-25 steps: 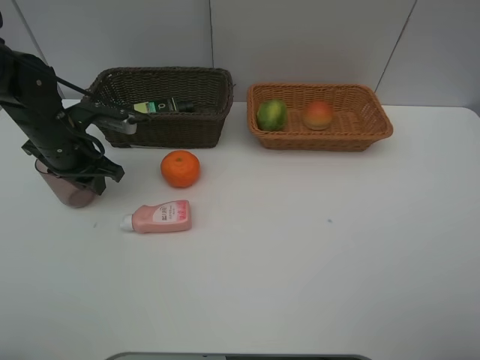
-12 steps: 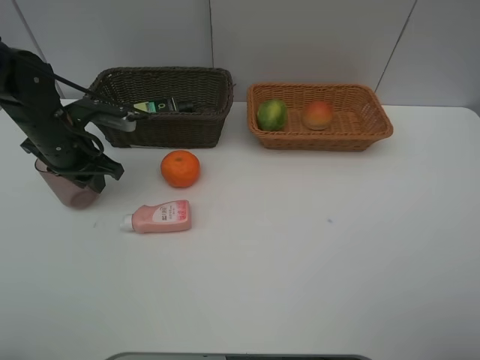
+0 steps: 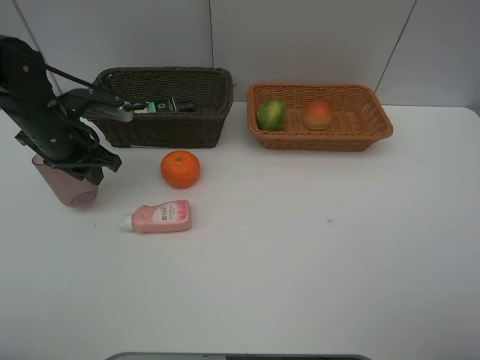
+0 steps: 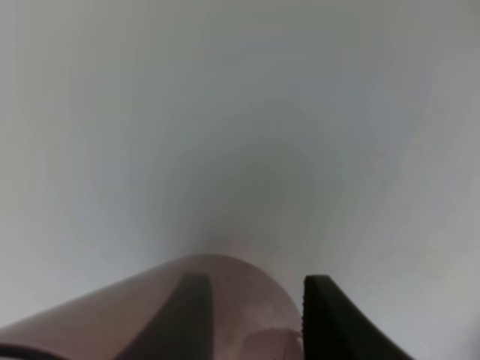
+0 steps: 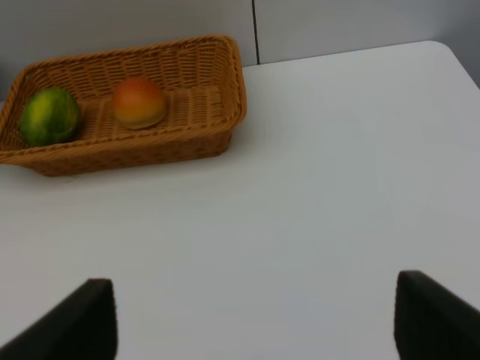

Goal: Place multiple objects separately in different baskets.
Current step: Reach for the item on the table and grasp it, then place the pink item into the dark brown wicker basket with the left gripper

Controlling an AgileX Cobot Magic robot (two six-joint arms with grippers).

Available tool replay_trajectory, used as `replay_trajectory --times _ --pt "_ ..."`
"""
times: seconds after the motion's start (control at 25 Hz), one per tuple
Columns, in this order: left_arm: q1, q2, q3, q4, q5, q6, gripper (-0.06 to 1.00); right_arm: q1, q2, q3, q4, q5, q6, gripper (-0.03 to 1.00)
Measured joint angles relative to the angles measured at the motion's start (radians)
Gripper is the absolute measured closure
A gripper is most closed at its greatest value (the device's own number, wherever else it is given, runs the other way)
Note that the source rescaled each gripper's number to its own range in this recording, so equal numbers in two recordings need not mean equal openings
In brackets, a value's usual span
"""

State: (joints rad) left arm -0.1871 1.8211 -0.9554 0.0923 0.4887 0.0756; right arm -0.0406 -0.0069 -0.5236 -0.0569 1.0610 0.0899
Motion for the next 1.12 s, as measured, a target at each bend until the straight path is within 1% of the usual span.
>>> replay_trajectory --times 0.32,0.52,0.72,0.88,1.12 --pt "0.0 -0.082 -0.021 0.0 0.014 0.0 0.94 0.0 0.0 0.0 0.0 0.0 0.0 0.49" --pt "0.0 -0.162 -0.107 0.0 0.023 0.0 0.94 0.0 0.0 0.0 0.0 0.0 0.0 0.49" --pt "-0.009 -0.176 -0.189 0.001 0.02 0.0 0.94 0.0 0.0 0.0 0.0 0.0 0.0 0.49" --pt "-0.011 -0.176 -0.234 0.001 -0.064 0.0 0.94 0.0 0.0 0.0 0.0 0.0 0.0 0.49" --pt "-0.011 -0.109 -0.301 0.001 -0.246 0.0 0.94 0.0 0.0 0.0 0.0 0.0 0.0 0.49"
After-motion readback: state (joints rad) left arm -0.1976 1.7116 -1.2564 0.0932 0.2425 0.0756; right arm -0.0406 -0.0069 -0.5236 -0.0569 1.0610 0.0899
